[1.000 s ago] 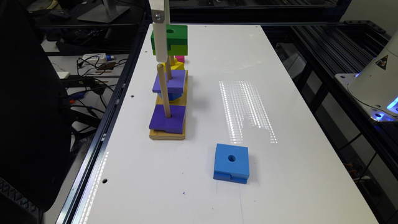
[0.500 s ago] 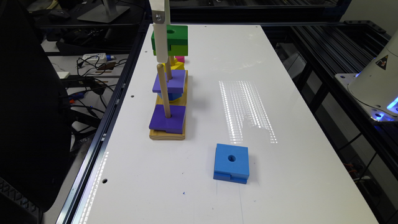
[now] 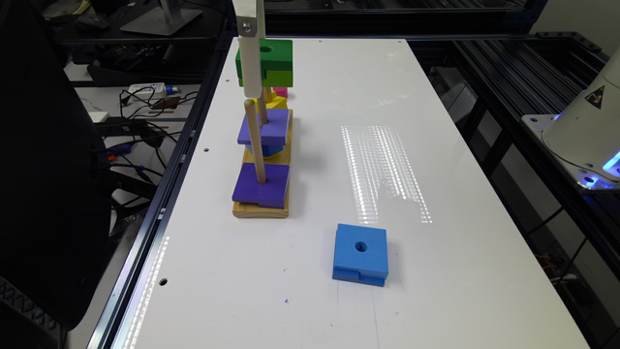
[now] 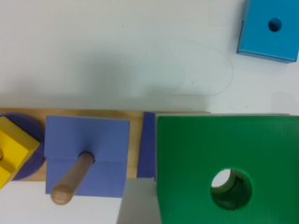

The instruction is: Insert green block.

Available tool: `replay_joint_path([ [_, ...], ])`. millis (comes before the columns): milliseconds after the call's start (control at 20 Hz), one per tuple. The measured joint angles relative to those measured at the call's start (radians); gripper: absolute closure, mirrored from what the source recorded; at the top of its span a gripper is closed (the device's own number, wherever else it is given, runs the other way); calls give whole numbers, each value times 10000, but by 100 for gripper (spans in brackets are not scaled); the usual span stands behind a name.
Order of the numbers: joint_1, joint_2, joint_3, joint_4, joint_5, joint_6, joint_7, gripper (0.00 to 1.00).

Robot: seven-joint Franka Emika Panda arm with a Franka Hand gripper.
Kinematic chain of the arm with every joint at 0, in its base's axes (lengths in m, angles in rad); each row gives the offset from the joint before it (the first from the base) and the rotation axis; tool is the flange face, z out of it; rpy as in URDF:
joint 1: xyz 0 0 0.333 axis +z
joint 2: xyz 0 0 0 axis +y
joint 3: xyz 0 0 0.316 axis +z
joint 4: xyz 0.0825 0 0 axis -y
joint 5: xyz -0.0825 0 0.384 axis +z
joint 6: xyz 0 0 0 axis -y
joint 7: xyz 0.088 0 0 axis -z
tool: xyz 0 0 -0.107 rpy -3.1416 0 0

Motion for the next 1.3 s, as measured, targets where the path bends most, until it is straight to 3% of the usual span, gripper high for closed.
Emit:
replay_joint_path([
  [1300,-2,256,7,27,0,389,0,100],
])
